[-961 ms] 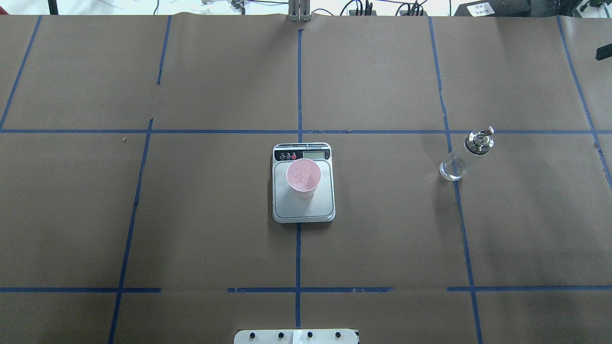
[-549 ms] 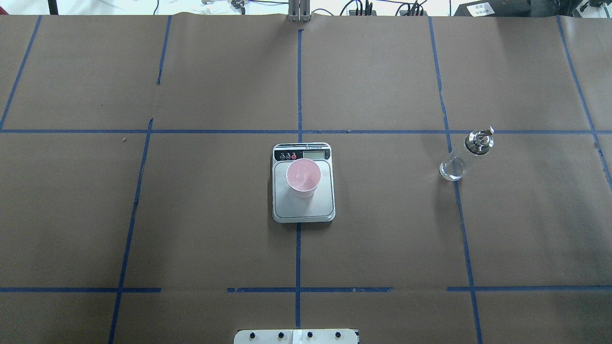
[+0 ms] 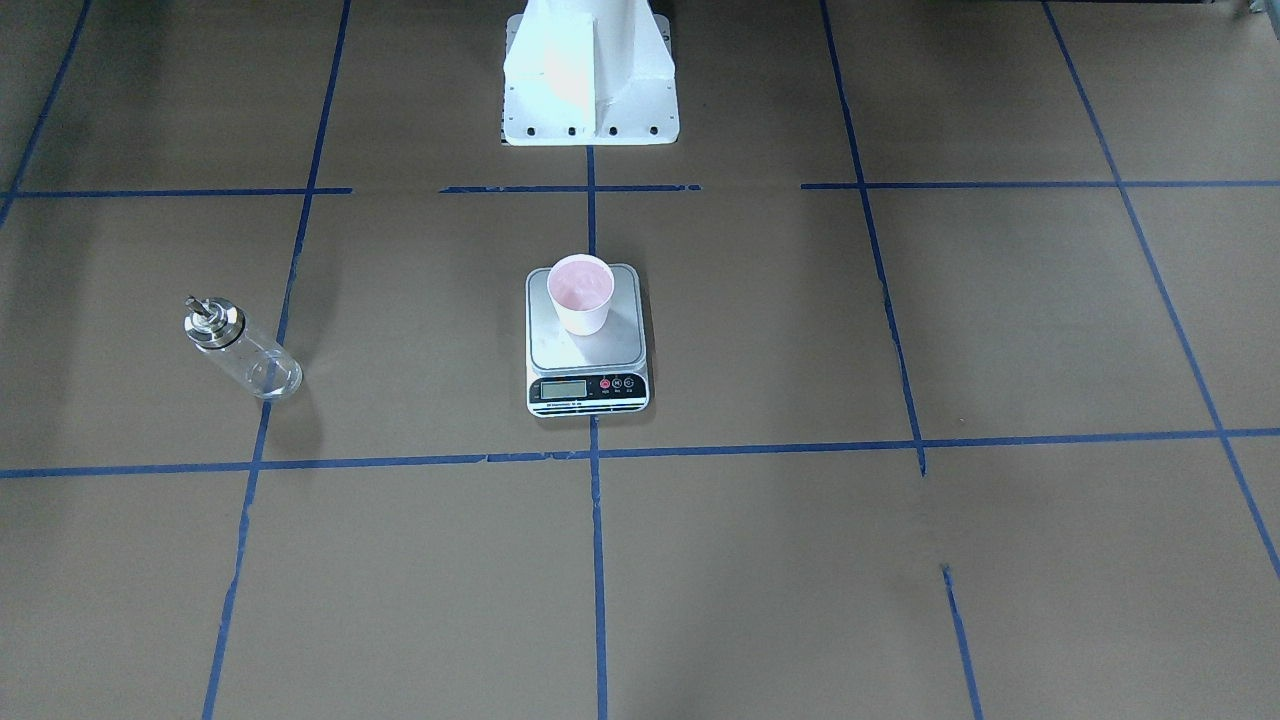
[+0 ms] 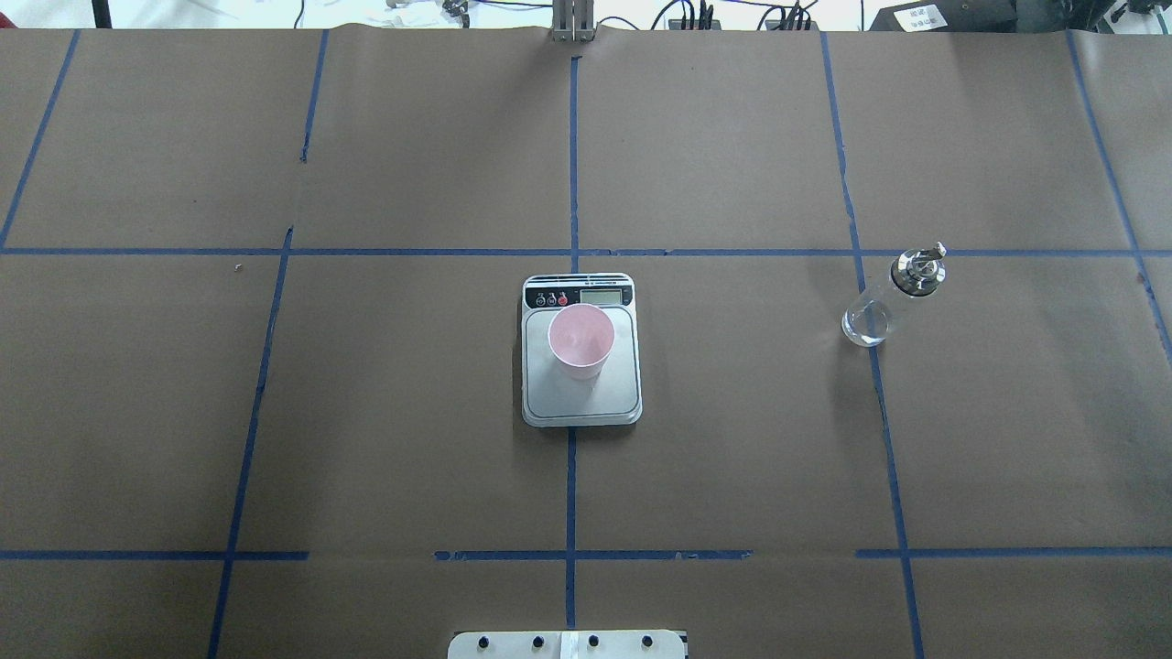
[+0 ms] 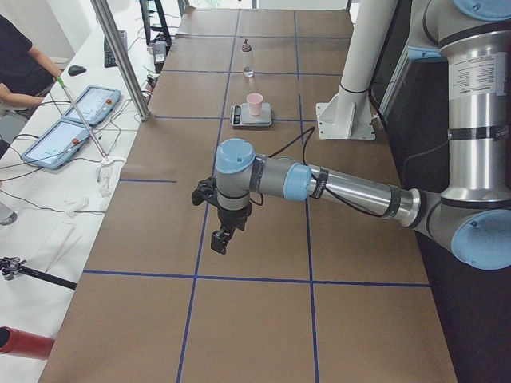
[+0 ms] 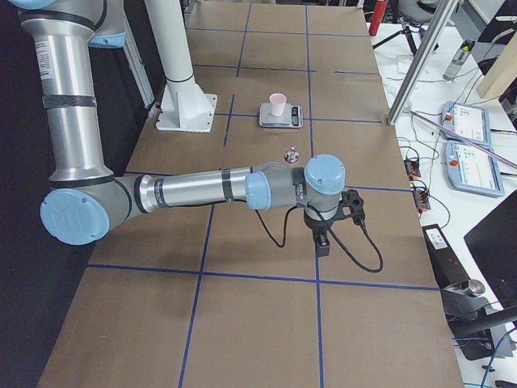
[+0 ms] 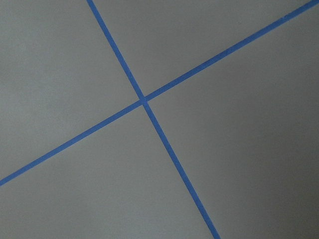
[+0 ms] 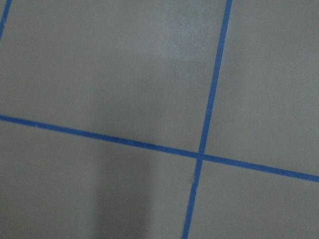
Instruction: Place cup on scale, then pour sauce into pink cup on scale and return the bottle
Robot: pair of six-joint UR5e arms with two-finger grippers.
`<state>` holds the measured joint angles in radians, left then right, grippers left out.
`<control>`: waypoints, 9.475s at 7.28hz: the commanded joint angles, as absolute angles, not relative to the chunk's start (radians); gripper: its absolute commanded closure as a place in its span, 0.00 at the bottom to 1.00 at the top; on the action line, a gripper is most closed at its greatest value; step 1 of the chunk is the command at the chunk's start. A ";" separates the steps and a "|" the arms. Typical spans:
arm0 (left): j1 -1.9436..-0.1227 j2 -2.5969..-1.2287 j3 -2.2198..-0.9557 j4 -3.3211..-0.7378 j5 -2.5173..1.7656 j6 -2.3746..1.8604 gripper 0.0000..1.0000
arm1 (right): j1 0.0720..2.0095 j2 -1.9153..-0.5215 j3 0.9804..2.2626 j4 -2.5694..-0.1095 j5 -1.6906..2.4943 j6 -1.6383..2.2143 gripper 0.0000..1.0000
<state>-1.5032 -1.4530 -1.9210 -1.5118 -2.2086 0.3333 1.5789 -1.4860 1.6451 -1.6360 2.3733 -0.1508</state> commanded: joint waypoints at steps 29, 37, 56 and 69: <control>-1.592 -1.479 -1.713 -1.598 -2.310 0.052 0.00 | 1.646 -1.559 1.591 -1.651 2.401 -0.123 0.00; -1.592 -1.479 -1.717 -1.598 -2.310 0.049 0.00 | 1.646 -1.559 1.589 -1.651 2.399 -0.123 0.00; -1.592 -1.480 -1.732 -1.600 -2.310 -0.028 0.00 | 1.646 -1.546 1.560 -1.649 2.401 -0.123 0.00; -1.588 -1.466 -1.654 -1.717 -2.387 -0.066 0.00 | 1.646 -1.546 1.557 -1.649 2.401 -0.123 0.00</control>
<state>-1.5877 -1.4663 -1.6540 -1.7137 -2.3874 -0.0657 1.6459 -1.5463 1.5573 -1.6490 2.4007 -0.1227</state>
